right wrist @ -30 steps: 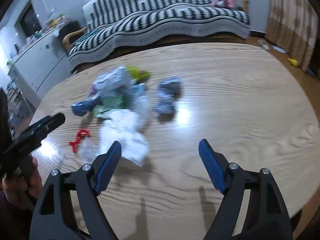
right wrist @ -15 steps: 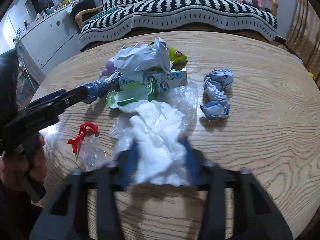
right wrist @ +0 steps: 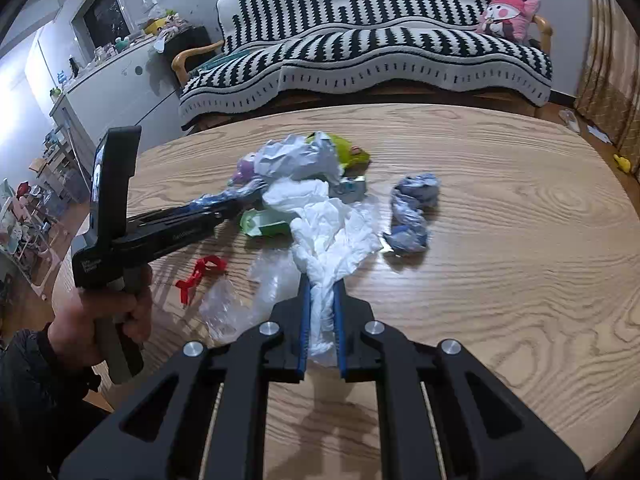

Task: Collect trash
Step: 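Grasp the blue-white crumpled wrapper with the left tool while the right tool grasps the white tissue, then carry the wrapper and tissue to the black bin and release them from both tools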

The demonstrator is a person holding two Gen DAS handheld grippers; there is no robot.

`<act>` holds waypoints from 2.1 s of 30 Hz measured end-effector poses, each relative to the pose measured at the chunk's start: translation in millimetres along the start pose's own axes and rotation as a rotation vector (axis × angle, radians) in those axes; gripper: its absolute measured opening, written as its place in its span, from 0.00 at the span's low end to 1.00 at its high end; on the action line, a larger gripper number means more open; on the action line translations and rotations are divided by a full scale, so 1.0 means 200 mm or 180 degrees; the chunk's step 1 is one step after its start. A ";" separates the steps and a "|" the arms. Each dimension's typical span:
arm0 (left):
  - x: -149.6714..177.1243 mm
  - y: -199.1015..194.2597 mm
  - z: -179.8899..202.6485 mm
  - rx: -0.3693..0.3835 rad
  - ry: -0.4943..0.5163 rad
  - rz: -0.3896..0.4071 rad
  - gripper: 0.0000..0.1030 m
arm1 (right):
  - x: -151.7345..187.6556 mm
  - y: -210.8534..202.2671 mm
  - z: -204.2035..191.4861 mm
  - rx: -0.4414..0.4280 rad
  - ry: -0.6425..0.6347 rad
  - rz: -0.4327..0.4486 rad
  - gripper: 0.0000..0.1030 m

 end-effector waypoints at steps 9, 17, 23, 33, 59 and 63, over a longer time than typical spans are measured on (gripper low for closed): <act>-0.05 -0.33 0.18 -0.0006 0.0147 0.0347 0.28 | 0.07 -0.21 0.20 0.0159 0.0133 0.0105 0.11; -0.01 -0.50 0.51 0.0249 0.0298 0.0484 0.28 | 0.24 -0.40 0.52 0.0420 0.0377 0.0115 0.11; 0.16 -0.42 1.09 0.0709 0.0809 0.0299 0.28 | 0.48 -0.60 0.95 0.0759 0.0762 0.0102 0.11; 0.74 -0.26 2.13 0.1566 0.1731 -0.0262 0.28 | 0.97 -0.93 1.63 0.1257 0.1538 0.0097 0.11; 1.28 0.06 2.65 0.1874 0.2296 -0.0913 0.28 | 1.77 -0.91 2.12 0.1416 0.2192 -0.0902 0.11; 1.29 0.05 2.67 0.1896 0.2285 -0.0931 0.28 | 1.75 -0.91 2.12 0.1416 0.2217 -0.0906 0.11</act>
Point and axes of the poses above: each gripper's, at about its wrist camera, not at the fingertips, and y roughly the way its jaws point, z to its right, x to its underside, the point moved 7 cm from there along y, roughly the way its jaws point, and after that the axes turned 10 degrees about x, right-handed, at the moved point
